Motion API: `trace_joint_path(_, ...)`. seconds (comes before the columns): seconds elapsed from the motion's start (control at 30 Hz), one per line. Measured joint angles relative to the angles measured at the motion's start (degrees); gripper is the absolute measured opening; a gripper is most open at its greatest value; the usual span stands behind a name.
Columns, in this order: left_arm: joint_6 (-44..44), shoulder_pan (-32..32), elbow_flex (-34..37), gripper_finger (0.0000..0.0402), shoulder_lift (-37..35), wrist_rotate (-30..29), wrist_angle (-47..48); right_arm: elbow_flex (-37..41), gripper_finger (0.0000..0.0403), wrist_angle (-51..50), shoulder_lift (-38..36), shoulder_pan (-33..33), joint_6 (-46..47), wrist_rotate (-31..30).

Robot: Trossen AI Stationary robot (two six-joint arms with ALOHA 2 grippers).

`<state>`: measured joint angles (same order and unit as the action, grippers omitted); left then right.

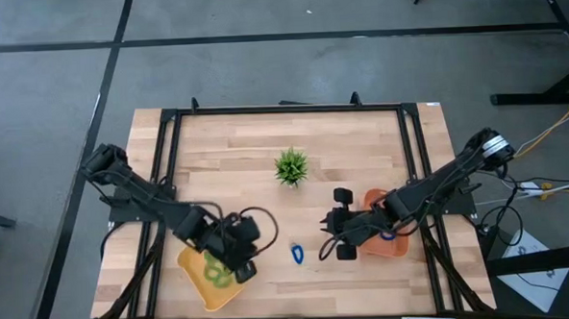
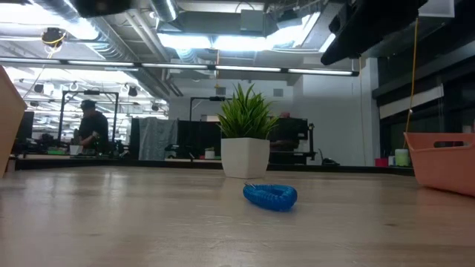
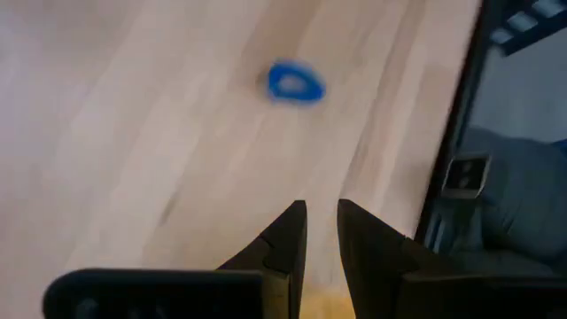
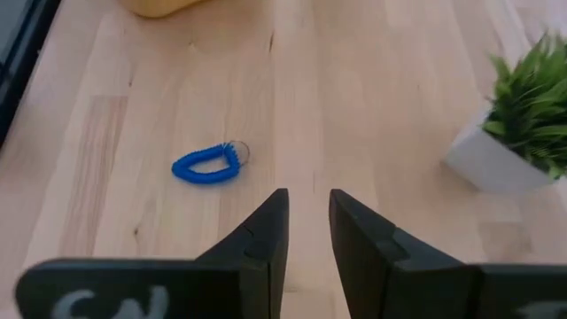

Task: Sort spring keychains
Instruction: Put the blue spring keychain into the orange bin

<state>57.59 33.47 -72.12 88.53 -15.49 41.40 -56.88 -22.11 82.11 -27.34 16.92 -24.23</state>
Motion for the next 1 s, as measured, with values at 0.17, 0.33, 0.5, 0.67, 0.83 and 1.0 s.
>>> trace_joint_path(0.17, -15.33, -4.33, 0.00, 0.0061, 0.00, 1.36, -8.70, 0.00, 0.0085, 0.06, 1.13, -0.04, 0.95, 0.40)
trace_joint_path(0.33, -31.80, -7.40, -0.04, 0.0061, 1.26, 5.93, -15.32, 0.00, 0.0085, 0.52, 0.92, -0.09, 2.30, -2.33)
trace_joint_path(0.5, -40.03, -9.89, -0.07, 0.0061, 3.85, 7.65, -21.19, 0.00, 0.0085, 0.15, -0.19, -1.06, 2.61, -7.87)
trace_joint_path(0.67, -41.38, -12.31, -0.07, 0.0061, 7.25, 8.79, -21.39, 0.00, 0.0085, -2.27, -3.20, -3.13, 2.55, -8.27)
trace_joint_path(0.83, -41.85, -14.25, -0.04, 0.0061, 11.52, 14.23, -22.29, 0.00, 0.0085, -6.70, -4.66, -5.65, 3.58, -8.19)
trace_joint_path(1.0, -45.69, -14.56, -0.04, 0.0059, 16.13, 17.72, -24.82, 0.00, 0.0085, -10.79, -4.66, -6.67, 5.70, -8.10)
